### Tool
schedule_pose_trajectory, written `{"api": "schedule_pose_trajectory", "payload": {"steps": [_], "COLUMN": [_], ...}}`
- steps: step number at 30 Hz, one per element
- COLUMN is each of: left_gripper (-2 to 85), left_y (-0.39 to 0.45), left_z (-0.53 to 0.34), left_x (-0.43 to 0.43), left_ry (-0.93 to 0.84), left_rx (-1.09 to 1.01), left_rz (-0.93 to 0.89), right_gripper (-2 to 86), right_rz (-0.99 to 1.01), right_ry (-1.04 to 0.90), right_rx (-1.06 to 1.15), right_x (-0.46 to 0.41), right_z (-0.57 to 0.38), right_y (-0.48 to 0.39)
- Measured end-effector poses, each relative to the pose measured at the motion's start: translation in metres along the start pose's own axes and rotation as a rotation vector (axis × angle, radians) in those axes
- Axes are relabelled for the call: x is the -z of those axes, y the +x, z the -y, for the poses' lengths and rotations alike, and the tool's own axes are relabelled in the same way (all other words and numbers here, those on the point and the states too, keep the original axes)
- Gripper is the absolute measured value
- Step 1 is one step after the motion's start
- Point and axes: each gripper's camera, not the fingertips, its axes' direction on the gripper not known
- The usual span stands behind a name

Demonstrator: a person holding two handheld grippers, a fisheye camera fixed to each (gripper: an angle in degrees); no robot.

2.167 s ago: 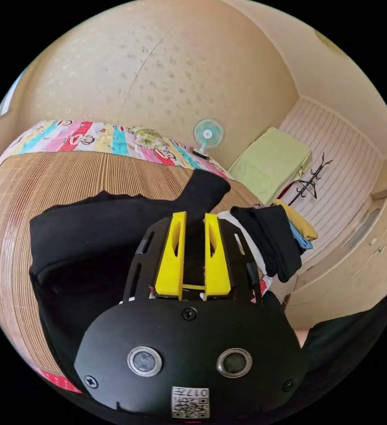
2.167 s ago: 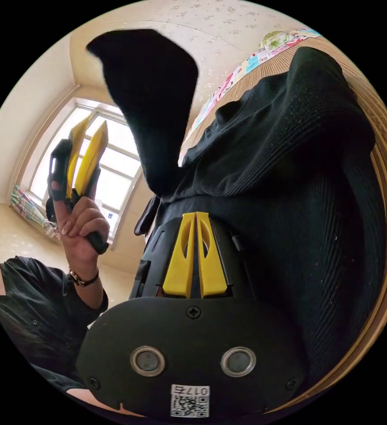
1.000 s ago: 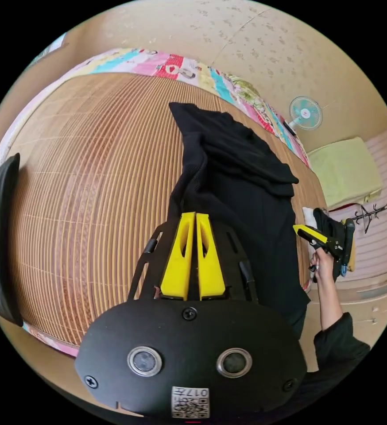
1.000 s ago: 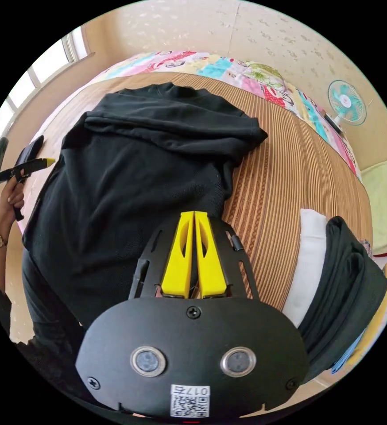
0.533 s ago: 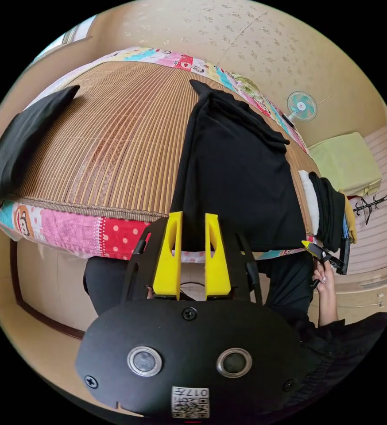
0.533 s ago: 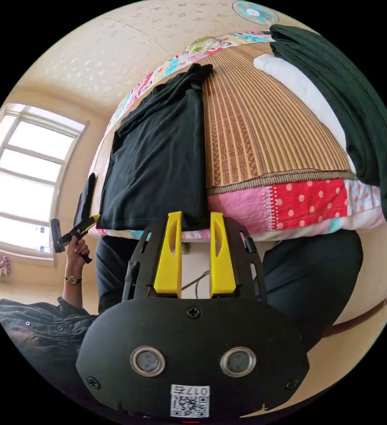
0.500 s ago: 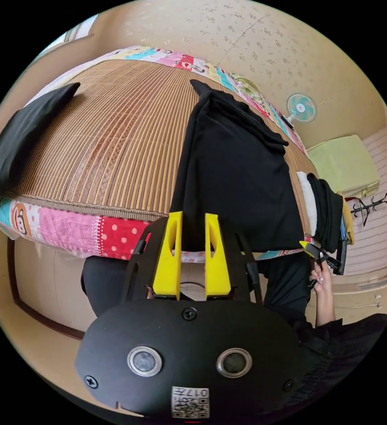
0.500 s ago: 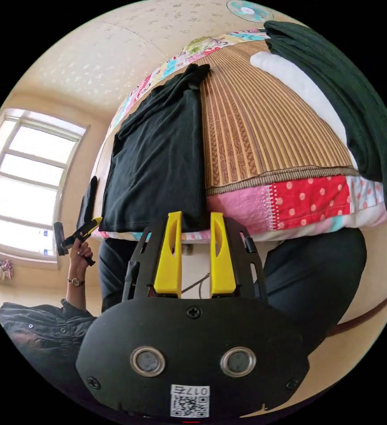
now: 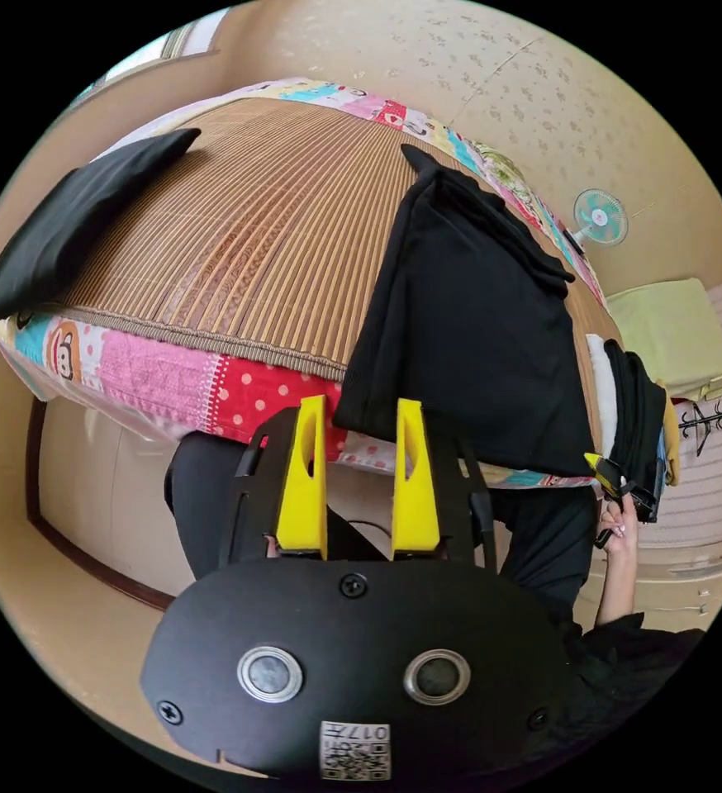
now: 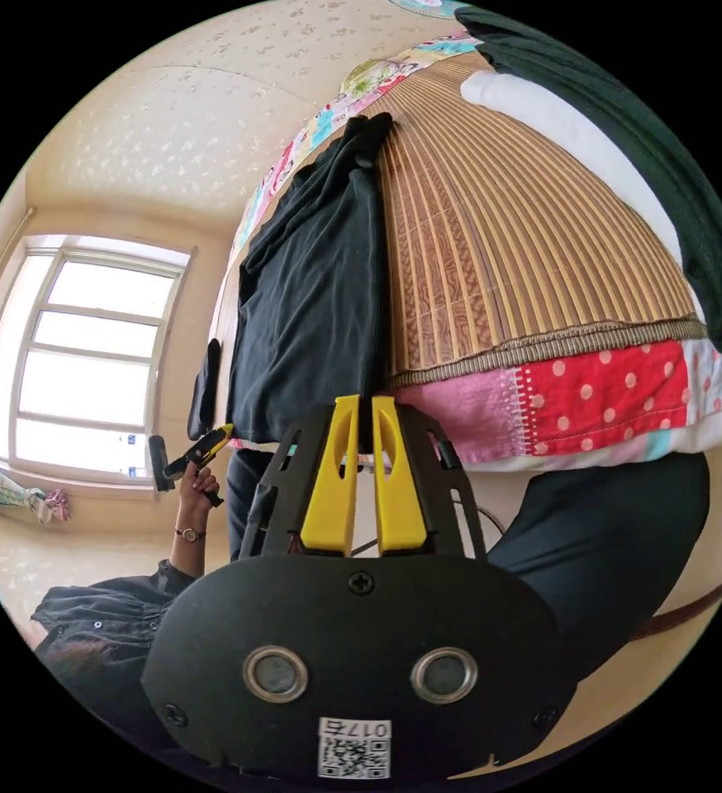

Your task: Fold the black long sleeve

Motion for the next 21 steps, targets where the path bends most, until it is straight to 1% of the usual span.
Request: {"api": "schedule_pose_trajectory", "payload": {"steps": [1, 2, 4, 5, 7, 9, 10, 11, 12, 14, 17, 19, 21], "left_gripper": [5.5, 4.5, 4.1, 4.1, 4.1, 4.2, 4.2, 4.2, 4.2, 4.2, 4.2, 4.7, 6.3], "left_y": [-0.002, -0.002, 0.006, 0.007, 0.006, -0.001, -0.008, -0.011, -0.017, -0.019, -0.012, -0.009, -0.011], "left_z": [-0.001, -0.004, -0.017, -0.019, -0.029, -0.035, -0.036, -0.035, -0.030, -0.018, 0.030, 0.098, 0.148], "left_x": [0.010, 0.019, 0.069, 0.082, 0.136, 0.175, 0.196, 0.203, 0.212, 0.216, 0.204, 0.178, 0.156], "left_ry": [0.005, 0.032, 0.142, 0.147, 0.167, 0.236, 0.271, 0.279, 0.275, 0.285, 0.316, 0.328, 0.339], "left_rx": [-0.052, -0.097, -0.356, -0.402, -0.524, -0.524, -0.477, -0.447, -0.393, -0.331, -0.233, -0.160, -0.130], "left_rz": [-0.120, -0.190, -0.468, -0.521, -0.719, -0.793, -0.800, -0.797, -0.788, -0.755, -0.652, -0.581, -0.514], "right_gripper": [4.2, 4.0, 3.4, 3.3, 3.1, 3.0, 3.0, 3.0, 3.0, 3.0, 3.4, 3.9, 4.7], "right_rz": [0.017, 0.030, 0.143, 0.188, 0.349, 0.367, 0.315, 0.277, 0.198, 0.095, 0.026, -0.054, -0.141], "right_ry": [0.008, 0.013, 0.029, 0.030, 0.081, 0.155, 0.199, 0.215, 0.227, 0.236, 0.246, 0.285, 0.262], "right_rx": [0.048, 0.081, 0.218, 0.254, 0.356, 0.371, 0.338, 0.317, 0.296, 0.309, 0.299, 0.306, 0.300], "right_x": [0.013, 0.021, 0.062, 0.074, 0.127, 0.166, 0.186, 0.193, 0.201, 0.202, 0.181, 0.153, 0.125], "right_z": [-0.004, -0.007, -0.020, -0.025, -0.044, -0.058, -0.062, -0.062, -0.058, -0.039, 0.027, 0.098, 0.145], "right_y": [-0.004, -0.006, -0.015, -0.017, -0.033, -0.048, -0.059, -0.064, -0.077, -0.096, -0.117, -0.130, -0.137]}}
